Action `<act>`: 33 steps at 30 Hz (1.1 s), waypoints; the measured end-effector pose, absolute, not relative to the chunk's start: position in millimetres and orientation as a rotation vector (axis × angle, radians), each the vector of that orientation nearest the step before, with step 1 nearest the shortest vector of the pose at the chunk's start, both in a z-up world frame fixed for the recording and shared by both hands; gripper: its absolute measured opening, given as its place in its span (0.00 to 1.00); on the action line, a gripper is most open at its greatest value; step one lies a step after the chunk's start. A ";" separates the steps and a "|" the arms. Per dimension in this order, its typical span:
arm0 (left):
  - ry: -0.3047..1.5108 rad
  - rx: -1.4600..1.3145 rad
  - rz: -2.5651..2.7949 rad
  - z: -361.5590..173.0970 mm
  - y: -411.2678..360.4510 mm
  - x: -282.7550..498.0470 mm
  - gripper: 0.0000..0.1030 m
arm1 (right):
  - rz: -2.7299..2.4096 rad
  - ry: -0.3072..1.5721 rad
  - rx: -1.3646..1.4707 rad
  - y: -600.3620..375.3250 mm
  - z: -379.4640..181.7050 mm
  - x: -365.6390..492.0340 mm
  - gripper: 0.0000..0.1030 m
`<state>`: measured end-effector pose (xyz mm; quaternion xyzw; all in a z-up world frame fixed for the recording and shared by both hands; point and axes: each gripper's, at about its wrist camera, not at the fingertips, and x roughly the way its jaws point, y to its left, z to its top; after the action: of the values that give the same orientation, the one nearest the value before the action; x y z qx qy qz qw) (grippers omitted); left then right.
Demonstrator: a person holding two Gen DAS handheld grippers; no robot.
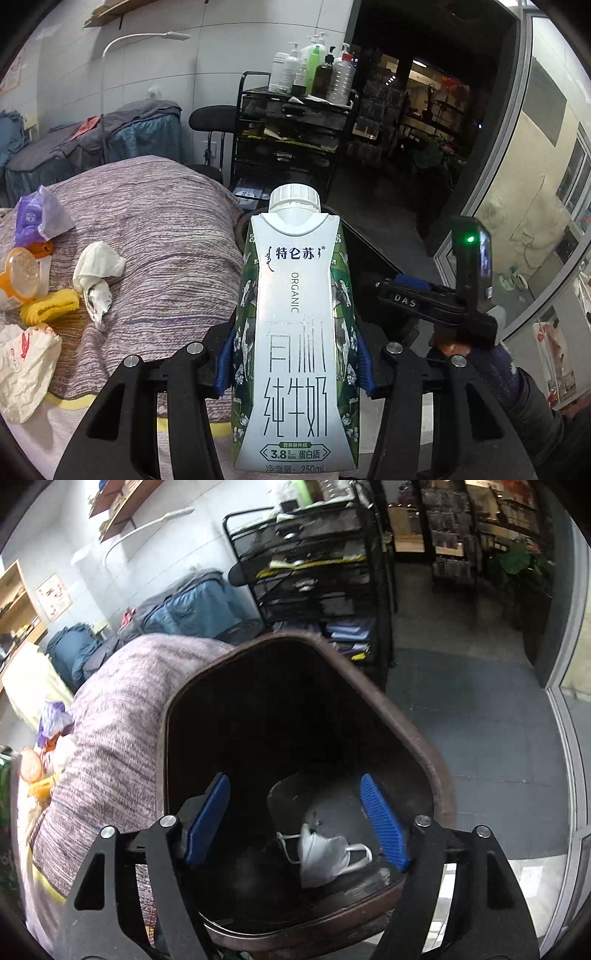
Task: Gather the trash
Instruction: 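Carry mask and carton to the brown bin while the right gripper opens, dropping the mask, then open the left gripper over the bin to drop the milk carton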
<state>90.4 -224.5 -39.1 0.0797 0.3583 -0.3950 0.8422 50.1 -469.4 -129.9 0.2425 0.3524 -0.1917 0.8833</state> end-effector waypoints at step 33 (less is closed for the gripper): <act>0.972 0.435 -0.860 -110.9 -371.9 119.3 0.49 | -0.652 0.535 0.559 -530.5 -92.0 -3.6 0.85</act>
<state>119.3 -371.9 -110.9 0.2009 0.4490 -0.3971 0.7748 -3.6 -530.5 -92.0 0.2676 0.2560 -0.3123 0.8748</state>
